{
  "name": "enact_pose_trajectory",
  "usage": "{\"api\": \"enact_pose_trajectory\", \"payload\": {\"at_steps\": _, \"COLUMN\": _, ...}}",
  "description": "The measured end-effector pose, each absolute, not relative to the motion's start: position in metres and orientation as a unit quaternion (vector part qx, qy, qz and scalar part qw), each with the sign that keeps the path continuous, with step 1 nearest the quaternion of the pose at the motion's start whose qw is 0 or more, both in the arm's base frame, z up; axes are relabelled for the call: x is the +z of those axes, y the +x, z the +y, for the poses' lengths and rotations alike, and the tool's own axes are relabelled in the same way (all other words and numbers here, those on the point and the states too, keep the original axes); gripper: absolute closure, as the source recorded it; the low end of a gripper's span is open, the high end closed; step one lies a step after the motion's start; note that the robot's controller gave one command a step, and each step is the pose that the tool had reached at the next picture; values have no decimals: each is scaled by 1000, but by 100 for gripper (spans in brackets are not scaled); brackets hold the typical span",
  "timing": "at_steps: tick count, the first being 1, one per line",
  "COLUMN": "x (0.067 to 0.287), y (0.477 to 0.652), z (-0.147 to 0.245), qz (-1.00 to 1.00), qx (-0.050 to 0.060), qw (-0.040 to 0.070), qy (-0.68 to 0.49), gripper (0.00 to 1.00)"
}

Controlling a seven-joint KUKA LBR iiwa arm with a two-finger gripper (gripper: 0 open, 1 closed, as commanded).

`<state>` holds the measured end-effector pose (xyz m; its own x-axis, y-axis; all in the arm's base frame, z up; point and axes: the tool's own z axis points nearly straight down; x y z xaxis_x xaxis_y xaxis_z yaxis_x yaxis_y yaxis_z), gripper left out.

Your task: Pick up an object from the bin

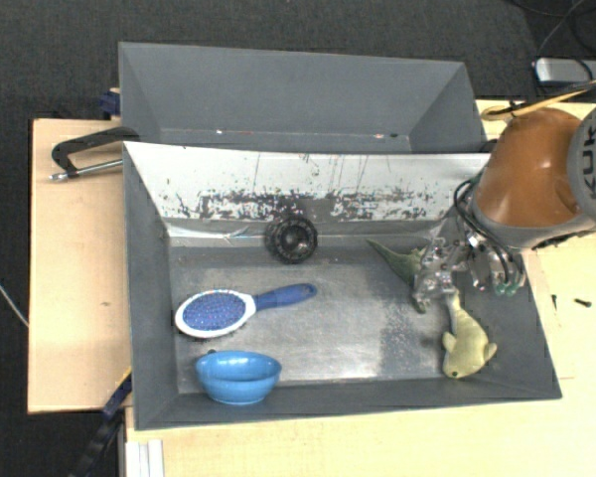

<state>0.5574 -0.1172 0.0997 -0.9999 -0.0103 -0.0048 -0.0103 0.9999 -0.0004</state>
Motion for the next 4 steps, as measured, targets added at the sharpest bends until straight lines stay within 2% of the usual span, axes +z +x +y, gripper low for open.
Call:
{"api": "enact_pose_trajectory", "payload": {"at_steps": 1, "x": 100, "y": 557, "z": -117, "qz": 1000, "qx": 0, "qw": 1, "qy": -5, "gripper": 0}}
{"api": "enact_pose_trajectory", "payload": {"at_steps": 2, "x": 88, "y": 580, "z": -125, "qz": 989, "qx": 5, "qw": 2, "qy": 151, "gripper": 0}}
{"api": "enact_pose_trajectory", "payload": {"at_steps": 3, "x": 89, "y": 583, "z": -129, "qz": 988, "qx": 2, "qw": 12, "qy": 153, "gripper": 100}}
{"api": "enact_pose_trajectory", "payload": {"at_steps": 4, "x": 83, "y": 574, "z": -128, "qz": 988, "qx": 3, "qw": -7, "qy": 152, "gripper": 0}}
